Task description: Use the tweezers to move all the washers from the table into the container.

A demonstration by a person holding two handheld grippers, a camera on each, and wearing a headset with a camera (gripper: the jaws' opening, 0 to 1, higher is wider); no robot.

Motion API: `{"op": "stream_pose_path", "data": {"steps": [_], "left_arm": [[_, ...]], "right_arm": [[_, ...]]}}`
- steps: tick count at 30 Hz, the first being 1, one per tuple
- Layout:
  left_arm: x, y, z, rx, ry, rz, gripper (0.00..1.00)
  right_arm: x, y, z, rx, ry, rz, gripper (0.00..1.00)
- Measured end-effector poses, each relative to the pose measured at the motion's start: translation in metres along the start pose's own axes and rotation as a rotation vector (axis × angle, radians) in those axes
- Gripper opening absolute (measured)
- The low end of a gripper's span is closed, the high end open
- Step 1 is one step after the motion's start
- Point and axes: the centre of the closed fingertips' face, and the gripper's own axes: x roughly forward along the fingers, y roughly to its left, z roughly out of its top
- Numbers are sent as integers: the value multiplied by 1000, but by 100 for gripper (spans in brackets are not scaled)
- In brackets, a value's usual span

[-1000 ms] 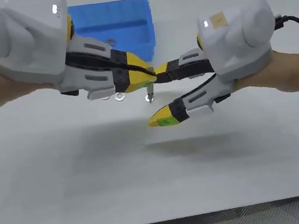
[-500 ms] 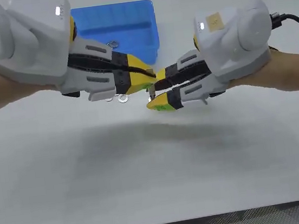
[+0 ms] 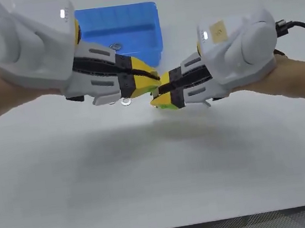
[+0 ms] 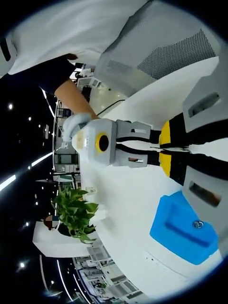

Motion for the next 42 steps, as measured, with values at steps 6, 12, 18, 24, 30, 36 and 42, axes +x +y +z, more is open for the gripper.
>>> {"op": "stream_pose_path", "data": {"steps": [6,12,18,24,30,36,42], "left_arm": [[3,-3,0,-29,-5,5,15],[-2,-1,1,-41,-12,39,24],[-18,2,5,-68,-58,118,45],[-47,0,-9,-112,-53,207,53],[-75,-6,-17,-171,-79,289,57],[-99,-8,-20,-235,-126,357,67],[-122,-5,-20,-267,-183,441,80]], "right_arm": [[-1,-1,0,2,-11,-18,9],[-1,0,0,1,-9,-17,9],[-3,-1,6,24,-22,-34,9],[-2,0,13,16,-27,-32,9],[-2,2,24,15,-39,-29,9],[-10,-1,42,3,-60,-41,9],[-15,-6,66,-14,-83,-39,9]]}}
